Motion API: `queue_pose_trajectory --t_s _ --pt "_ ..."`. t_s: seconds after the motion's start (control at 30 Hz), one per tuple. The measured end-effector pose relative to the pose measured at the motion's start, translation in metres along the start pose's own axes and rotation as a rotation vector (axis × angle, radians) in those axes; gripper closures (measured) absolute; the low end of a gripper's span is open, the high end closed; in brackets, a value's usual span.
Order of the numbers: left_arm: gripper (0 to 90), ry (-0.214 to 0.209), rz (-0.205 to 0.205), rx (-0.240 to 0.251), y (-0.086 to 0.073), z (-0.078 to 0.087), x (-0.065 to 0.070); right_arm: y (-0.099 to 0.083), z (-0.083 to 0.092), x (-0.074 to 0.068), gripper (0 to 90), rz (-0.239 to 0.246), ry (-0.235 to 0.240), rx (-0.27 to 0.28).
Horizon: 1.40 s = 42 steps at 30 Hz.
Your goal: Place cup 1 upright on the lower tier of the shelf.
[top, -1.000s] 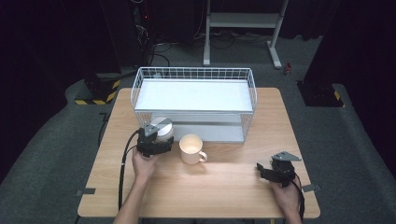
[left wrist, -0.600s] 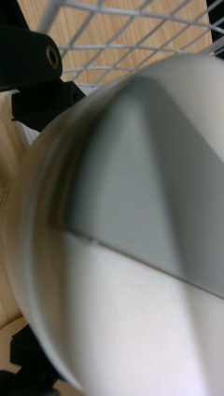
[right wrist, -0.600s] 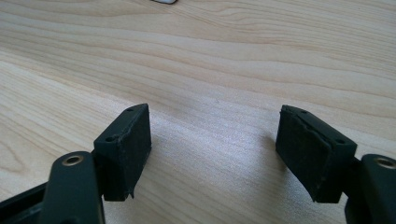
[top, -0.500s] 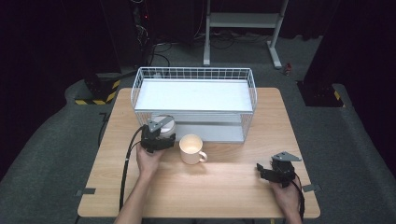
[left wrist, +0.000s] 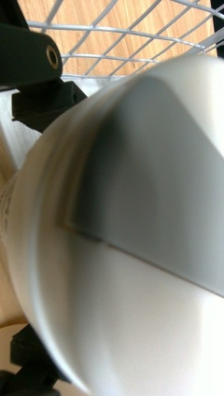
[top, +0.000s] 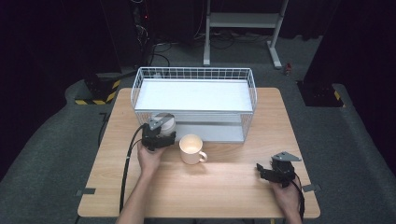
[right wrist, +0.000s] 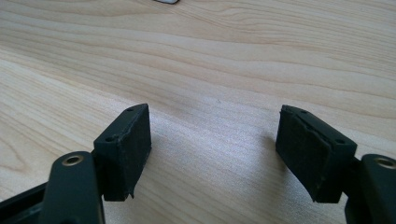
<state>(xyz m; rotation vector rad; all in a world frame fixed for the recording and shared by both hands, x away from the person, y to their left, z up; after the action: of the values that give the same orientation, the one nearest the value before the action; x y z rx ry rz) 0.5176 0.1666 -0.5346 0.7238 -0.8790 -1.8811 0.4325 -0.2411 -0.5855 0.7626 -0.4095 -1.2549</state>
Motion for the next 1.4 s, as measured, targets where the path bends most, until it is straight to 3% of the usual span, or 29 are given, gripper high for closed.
queue_pose_trajectory --t_s 0.13,0.77,0.9,1.03,1.4 --pt "19.1 0.023 -0.013 0.009 0.001 -0.003 -0.001 0.000 0.000 0.000 27.1 0.000 0.000 0.000" --pt "19.1 0.046 -0.002 0.061 0.004 -0.014 -0.007 0.000 0.000 0.000 27.1 0.000 0.000 0.000" --pt "18.9 0.054 0.005 0.056 0.004 -0.014 -0.008 0.000 0.000 0.000 27.1 0.000 0.000 0.000" --pt "17.8 0.035 0.032 0.052 0.003 -0.014 -0.007 0.000 0.000 0.000 27.0 0.000 0.000 0.000" --pt "15.4 0.045 0.015 0.030 0.002 -0.008 -0.008 0.000 0.000 0.000 27.1 0.000 0.000 0.000"
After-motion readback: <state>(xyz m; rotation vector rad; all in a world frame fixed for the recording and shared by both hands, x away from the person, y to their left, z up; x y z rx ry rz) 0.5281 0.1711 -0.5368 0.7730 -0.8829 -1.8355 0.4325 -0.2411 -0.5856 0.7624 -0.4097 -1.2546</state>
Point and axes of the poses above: each handheld gripper's, and its own axes: z roughly backward along the jaws, y roughly out of its top, x roughly to its right, the point moved 9 cm from there along -z, roughly forward along the jaws, and after that the axes turned 11 degrees about -z, right-handed, at the moved point
